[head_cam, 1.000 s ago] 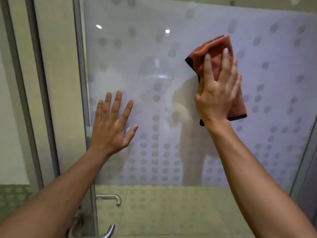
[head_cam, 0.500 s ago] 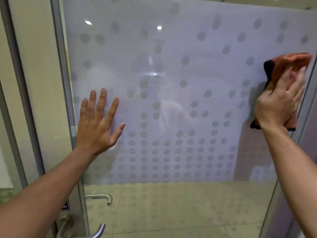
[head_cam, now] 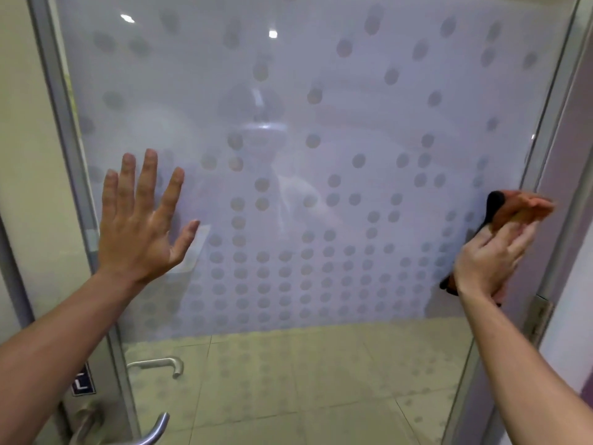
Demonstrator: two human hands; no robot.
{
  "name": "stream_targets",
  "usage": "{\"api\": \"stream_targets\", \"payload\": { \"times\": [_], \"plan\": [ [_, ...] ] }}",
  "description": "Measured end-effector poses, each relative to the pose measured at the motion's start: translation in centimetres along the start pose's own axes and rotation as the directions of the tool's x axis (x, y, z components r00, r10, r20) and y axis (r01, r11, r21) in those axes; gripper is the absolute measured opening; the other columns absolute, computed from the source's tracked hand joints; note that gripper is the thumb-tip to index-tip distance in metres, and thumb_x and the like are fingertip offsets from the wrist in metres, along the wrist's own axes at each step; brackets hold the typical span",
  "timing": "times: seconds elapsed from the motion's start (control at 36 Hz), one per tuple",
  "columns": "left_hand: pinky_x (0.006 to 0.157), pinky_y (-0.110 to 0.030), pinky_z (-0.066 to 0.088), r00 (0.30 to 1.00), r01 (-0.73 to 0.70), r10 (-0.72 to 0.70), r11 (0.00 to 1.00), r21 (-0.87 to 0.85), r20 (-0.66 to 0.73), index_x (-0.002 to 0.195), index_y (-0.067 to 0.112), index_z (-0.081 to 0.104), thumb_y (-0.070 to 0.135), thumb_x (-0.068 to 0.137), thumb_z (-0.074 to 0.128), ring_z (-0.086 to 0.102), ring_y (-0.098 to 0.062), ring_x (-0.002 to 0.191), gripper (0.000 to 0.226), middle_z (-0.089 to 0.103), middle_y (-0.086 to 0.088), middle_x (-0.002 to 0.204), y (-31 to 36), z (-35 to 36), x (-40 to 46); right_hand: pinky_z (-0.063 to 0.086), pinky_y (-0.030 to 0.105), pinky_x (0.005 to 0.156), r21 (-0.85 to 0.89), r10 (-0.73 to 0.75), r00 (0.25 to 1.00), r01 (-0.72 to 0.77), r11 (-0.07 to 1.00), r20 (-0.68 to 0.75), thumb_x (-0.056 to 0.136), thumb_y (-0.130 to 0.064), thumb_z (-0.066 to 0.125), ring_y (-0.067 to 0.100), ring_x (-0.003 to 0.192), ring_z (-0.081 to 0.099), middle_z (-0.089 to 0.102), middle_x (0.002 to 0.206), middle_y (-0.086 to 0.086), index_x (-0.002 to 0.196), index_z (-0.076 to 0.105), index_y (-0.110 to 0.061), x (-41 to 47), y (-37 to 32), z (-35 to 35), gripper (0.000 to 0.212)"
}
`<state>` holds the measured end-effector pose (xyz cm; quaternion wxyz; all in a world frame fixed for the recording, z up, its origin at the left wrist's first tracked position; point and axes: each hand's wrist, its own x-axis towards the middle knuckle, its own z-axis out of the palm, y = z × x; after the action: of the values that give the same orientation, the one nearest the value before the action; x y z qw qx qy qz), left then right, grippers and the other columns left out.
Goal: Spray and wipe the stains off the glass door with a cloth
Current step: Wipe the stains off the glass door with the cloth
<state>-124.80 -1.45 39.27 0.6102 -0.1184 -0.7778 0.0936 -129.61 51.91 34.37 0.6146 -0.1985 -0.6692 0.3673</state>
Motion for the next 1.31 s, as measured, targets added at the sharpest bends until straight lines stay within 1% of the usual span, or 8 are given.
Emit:
{"api": "stream_targets", "payload": {
  "times": [0.39,0.61,0.83,0.92,1.0,1.06,1.17,1.31],
  "plan": [
    [0.125,-0.062,0.007,1.0,0.016,-0.017,1.0,0.005,0.016,0.163,0.017,0.013,0.056,0.1,0.038,0.012,-0.051,0.153,0.078,0.013,-0.026,0.167,-0.1,-0.3,0.1,0.028,0.061,0.117,-0.089,0.248,0.957,-0.237,0.967,0.147,0.107,-0.034,0.036,0.047,0.146,0.027,0.017,0.165,0.026,0.144,0.032,-0.003,-14.0,8.6,-1.0,0.049],
    [0.126,-0.057,0.002,1.0,0.012,-0.012,0.999,0.033,0.007,0.163,0.018,0.013,0.057,0.101,0.037,0.007,-0.047,0.155,0.077,0.009,-0.024,0.168,-0.3,0.3,0.0,0.022,0.055,0.118,-0.082,0.424,0.893,-0.416,0.905,0.15,0.103,-0.039,0.033,0.053,0.139,0.032,0.034,0.154,0.035,0.142,0.038,0.011,-16.8,5.6,0.0,0.064],
    [0.126,-0.057,0.002,1.0,0.01,-0.01,0.999,0.051,0.0,0.163,0.018,0.013,0.057,0.101,0.037,0.007,-0.048,0.155,0.078,0.01,-0.024,0.168,-0.4,0.4,0.0,0.02,0.054,0.12,-0.011,0.257,0.933,-0.263,0.965,0.252,0.102,-0.039,0.034,0.056,0.143,0.028,0.025,0.16,0.035,0.148,0.039,0.011,-25.9,-0.6,1.4,0.068],
    [0.126,-0.057,0.003,1.0,0.011,-0.011,0.998,0.062,0.008,0.163,0.018,0.013,0.058,0.101,0.036,0.006,-0.047,0.155,0.078,0.009,-0.023,0.168,-0.5,0.5,0.0,0.022,0.058,0.115,-0.013,0.084,0.951,-0.084,0.996,0.299,0.106,-0.044,0.032,0.054,0.14,0.029,0.027,0.157,0.037,0.153,0.029,0.002,-30.1,-2.6,1.6,0.066],
    [0.126,-0.058,0.004,1.0,0.011,-0.012,0.998,0.067,0.012,0.164,0.018,0.012,0.059,0.101,0.035,0.005,-0.046,0.155,0.078,0.008,-0.023,0.168,-0.4,0.5,-0.1,0.024,0.061,0.111,0.026,-0.126,0.922,0.126,0.992,0.365,0.101,-0.037,0.039,0.051,0.137,0.029,0.012,0.162,0.022,0.151,0.022,-0.014,-33.6,-4.3,1.4,0.058],
    [0.126,-0.057,0.004,1.0,0.01,-0.011,0.998,0.07,0.014,0.164,0.019,0.012,0.06,0.1,0.034,0.005,-0.046,0.155,0.078,0.008,-0.022,0.169,-0.4,0.4,-0.1,0.027,0.064,0.11,0.06,-0.231,0.872,0.227,0.972,0.433,0.093,-0.028,0.043,0.054,0.137,0.03,0.008,0.166,0.017,0.149,0.032,-0.016,-35.8,-5.4,1.4,0.058],
    [0.126,-0.057,0.004,1.0,0.007,-0.008,0.997,0.08,0.014,0.164,0.019,0.011,0.059,0.1,0.034,0.006,-0.046,0.155,0.079,0.008,-0.021,0.169,-0.5,0.3,0.0,0.02,0.064,0.115,0.177,-0.465,0.724,0.441,0.88,0.51,0.103,-0.028,0.035,0.055,0.144,0.02,0.003,0.172,0.01,0.142,0.046,-0.024,-39.0,-7.5,1.2,0.041],
    [0.126,-0.059,0.007,1.0,-0.002,0.001,0.997,0.08,0.012,0.163,0.018,0.015,0.058,0.101,0.035,0.008,-0.047,0.154,0.077,0.011,-0.023,0.168,-0.4,0.0,0.1,0.02,0.063,0.114,0.228,-0.747,0.442,0.763,0.604,0.497,0.07,-0.023,0.058,0.05,0.154,0.004,0.029,0.161,0.009,0.145,0.046,-0.039,-41.3,-7.8,1.8,0.078]
  ]
}}
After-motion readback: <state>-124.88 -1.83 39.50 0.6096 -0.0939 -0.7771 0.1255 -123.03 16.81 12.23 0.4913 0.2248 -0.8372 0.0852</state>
